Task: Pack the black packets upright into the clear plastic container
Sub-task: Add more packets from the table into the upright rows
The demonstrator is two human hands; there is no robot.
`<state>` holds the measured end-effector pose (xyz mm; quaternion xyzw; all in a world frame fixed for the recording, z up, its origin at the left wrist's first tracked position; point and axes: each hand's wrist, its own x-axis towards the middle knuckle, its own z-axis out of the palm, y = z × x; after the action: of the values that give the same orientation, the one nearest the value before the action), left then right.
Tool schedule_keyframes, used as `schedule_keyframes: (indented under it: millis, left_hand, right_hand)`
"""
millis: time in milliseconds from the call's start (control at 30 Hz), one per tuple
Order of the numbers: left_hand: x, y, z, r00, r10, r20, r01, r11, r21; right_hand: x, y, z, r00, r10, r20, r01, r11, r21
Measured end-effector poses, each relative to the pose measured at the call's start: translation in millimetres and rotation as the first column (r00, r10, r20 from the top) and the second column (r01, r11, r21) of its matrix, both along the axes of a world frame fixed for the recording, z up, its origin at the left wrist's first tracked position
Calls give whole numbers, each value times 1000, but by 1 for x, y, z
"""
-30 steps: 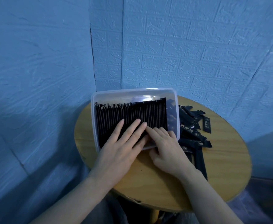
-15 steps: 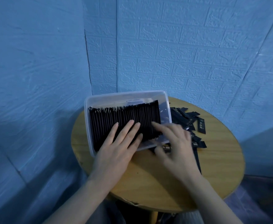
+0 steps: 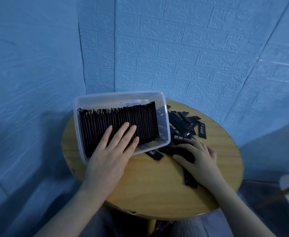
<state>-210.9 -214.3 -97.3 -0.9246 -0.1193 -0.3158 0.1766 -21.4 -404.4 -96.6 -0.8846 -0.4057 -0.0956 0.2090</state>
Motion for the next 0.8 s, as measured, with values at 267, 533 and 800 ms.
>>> schedule_keyframes:
  millis: [267, 533, 800]
  left_hand:
    - [1, 0, 4, 1000, 6, -19, -6, 1000, -19]
    - [0, 0, 3, 998, 22, -58, -25, 999, -49]
    - [-1, -1, 3, 998, 17, -63, -21, 998, -67]
  right_hand:
    - [4, -2, 13, 933, -52, 357, -2, 989, 148]
    - [-26, -38, 44, 923, -315, 221, 327, 945, -17]
    - [-37, -16, 30, 951, -281, 127, 308, 878, -365]
